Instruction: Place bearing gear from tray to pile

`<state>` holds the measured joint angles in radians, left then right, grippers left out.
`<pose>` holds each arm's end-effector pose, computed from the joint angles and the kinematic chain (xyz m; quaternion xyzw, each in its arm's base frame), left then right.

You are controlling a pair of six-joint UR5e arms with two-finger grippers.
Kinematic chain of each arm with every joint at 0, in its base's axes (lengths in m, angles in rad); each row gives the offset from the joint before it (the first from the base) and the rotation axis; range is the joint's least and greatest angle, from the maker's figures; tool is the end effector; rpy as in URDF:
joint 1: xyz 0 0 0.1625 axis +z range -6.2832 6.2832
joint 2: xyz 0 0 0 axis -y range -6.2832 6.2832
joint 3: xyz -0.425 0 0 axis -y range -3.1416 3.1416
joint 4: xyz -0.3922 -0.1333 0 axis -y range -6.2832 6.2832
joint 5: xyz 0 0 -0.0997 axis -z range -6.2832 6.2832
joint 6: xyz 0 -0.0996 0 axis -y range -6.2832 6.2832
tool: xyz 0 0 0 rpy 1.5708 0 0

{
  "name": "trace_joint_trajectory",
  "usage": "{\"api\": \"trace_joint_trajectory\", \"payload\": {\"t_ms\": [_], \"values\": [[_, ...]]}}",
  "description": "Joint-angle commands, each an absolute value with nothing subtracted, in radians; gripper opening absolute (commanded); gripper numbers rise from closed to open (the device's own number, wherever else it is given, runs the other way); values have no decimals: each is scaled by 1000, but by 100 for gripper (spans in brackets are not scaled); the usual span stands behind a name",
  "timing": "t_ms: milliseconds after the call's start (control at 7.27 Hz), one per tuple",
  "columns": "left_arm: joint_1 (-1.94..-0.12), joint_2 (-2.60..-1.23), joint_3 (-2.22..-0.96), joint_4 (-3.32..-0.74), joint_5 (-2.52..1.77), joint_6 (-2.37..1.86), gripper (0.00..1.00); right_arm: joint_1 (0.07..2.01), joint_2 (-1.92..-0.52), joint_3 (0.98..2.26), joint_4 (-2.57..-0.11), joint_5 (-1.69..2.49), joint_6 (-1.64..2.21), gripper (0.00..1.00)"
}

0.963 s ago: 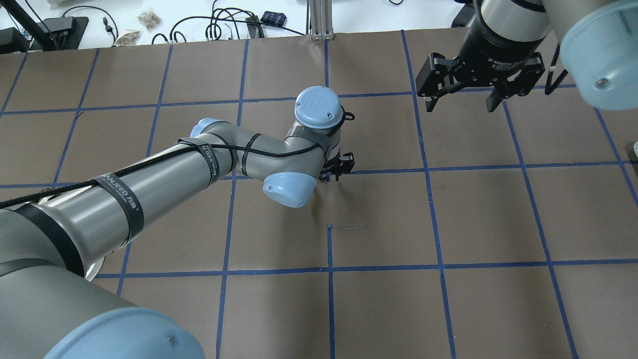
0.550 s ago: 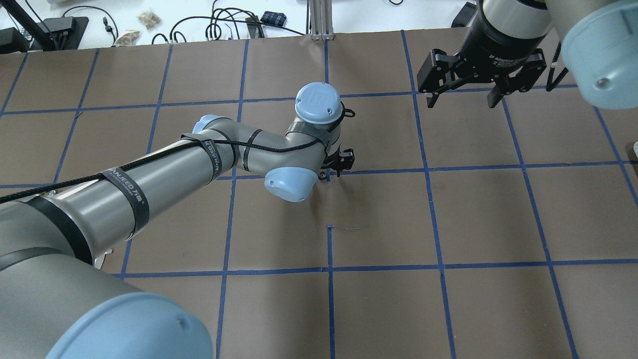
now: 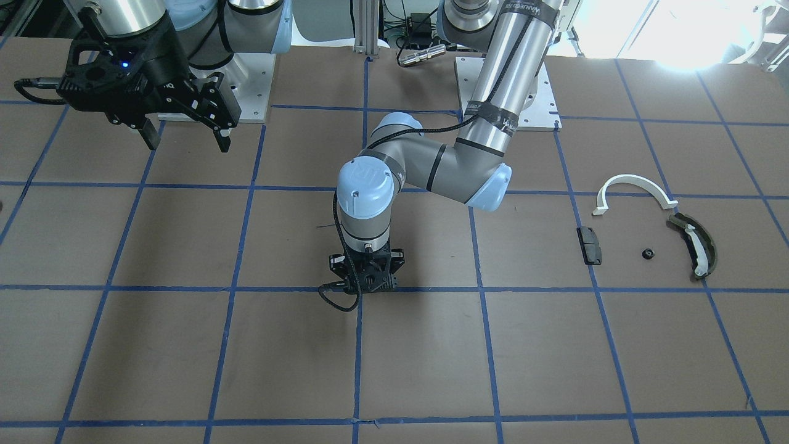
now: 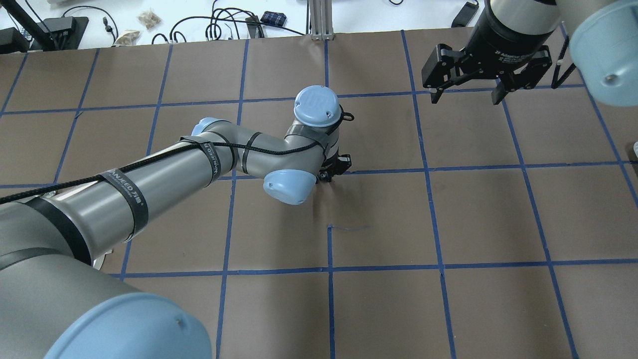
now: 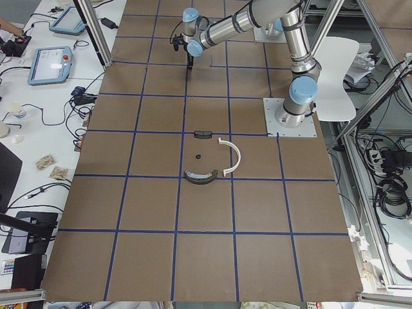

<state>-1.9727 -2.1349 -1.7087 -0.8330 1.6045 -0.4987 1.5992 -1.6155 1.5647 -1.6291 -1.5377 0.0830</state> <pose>-0.3660 -0.5289 0.1725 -0.0487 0.9985 -0.0234 0.0074 0.1502 -0.4786 0.5189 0.0263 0.9980 -0.0535 0.0195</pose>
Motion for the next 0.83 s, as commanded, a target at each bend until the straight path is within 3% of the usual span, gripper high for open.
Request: {"api": "trace_joint_trajectory", "payload": {"t_ms": [0, 413, 688], "values": [[-1971, -2137, -1701, -833, 1605, -497, 36, 1600, -1612, 1530, -1612, -1540, 75, 100], [-1954, -2129, -1698, -833, 1605, -451, 10, 1601, -1585, 1499, -1562, -1539, 75, 100], [-1848, -2073, -1698, -879, 1595, -378, 8, 1603, -1586, 1499, -1565, -1537, 75, 100]]}}
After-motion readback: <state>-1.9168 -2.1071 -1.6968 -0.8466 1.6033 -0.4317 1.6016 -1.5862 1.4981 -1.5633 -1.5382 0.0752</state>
